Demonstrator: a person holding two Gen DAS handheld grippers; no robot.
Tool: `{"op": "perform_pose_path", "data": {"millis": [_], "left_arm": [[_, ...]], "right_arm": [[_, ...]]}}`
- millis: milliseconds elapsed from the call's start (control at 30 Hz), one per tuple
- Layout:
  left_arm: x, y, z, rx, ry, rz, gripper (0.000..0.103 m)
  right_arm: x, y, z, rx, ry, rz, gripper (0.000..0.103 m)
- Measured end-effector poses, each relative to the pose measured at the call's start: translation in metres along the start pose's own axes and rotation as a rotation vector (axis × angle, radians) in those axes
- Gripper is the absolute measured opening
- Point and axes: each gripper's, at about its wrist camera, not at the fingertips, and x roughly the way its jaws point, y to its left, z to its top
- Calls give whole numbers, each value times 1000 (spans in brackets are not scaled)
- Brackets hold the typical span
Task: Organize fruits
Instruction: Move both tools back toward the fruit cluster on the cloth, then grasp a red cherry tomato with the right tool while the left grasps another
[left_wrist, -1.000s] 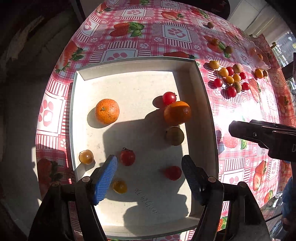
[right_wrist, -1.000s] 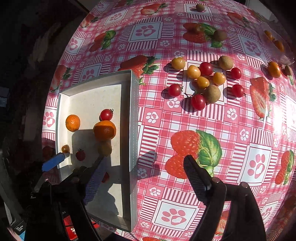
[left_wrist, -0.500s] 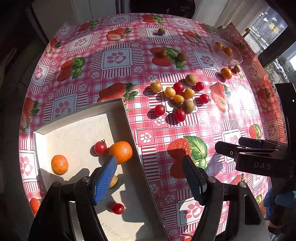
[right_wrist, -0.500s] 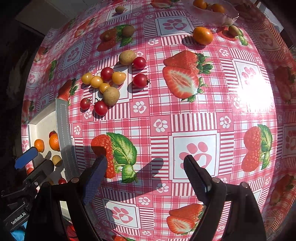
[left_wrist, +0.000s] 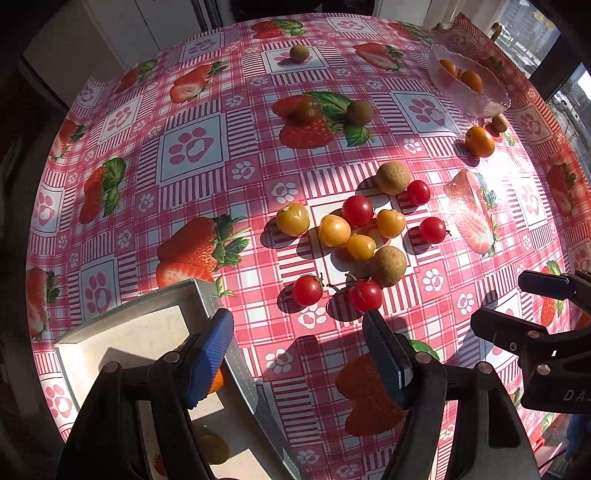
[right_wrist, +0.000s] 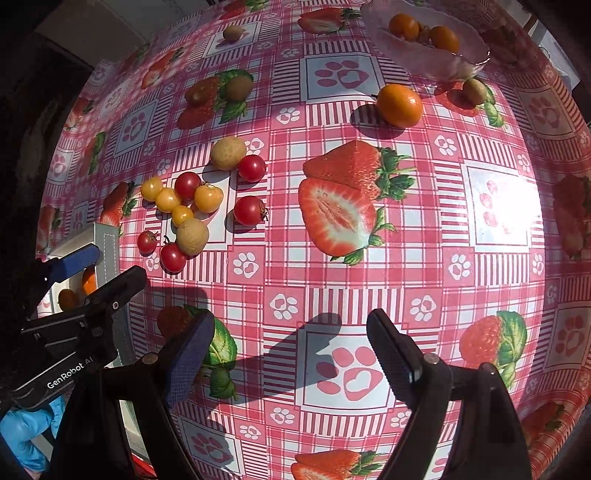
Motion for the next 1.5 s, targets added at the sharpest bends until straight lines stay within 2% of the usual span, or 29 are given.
{"op": "perform_pose_path", "data": {"millis": [200, 333, 467, 633, 667, 733, 800, 833, 900, 933, 967, 1100, 1267, 1500], "left_arm": [[15, 2, 7, 22, 19, 24, 73], [21, -3, 11, 72, 19, 42, 73], [28, -7, 15, 104, 25, 26, 73], [35, -5, 20, 77, 27, -3, 73], [35, -5, 20, 75, 25, -6, 73], [35, -6, 20, 81, 18, -6, 71], [35, -6, 20, 78, 16, -38, 60], [34, -8, 18, 77, 15, -44, 54], [32, -16, 14, 80, 10, -61, 38], [31, -19, 13, 84, 10, -64, 24], [31, -19, 12, 81, 12, -75, 20], [26, -18, 3, 14, 19, -142, 20], [18, -16, -9, -21, 18, -161, 20], [-11, -24, -33, -20, -13, -191, 20]], "right_arm": [[9, 2, 15, -21, -3, 10, 87], [14, 5, 26, -32, -12, 23, 85], [20, 11, 35, -69, -20, 2, 70], [26, 22, 46, -109, -34, -2, 66], [27, 24, 48, -120, -35, -4, 62], [28, 31, 49, -146, -39, -14, 48], [30, 35, 49, -164, -37, -26, 24], [30, 36, 49, -162, -34, -16, 22], [29, 34, 47, -144, -38, 0, 21], [29, 32, 45, -133, -39, 11, 21], [28, 29, 43, -118, -37, 27, 21], [21, 18, 33, -79, -51, 60, 21], [11, 7, 16, -39, -57, 91, 22], [1, 3, -11, -7, -42, 120, 22]]}}
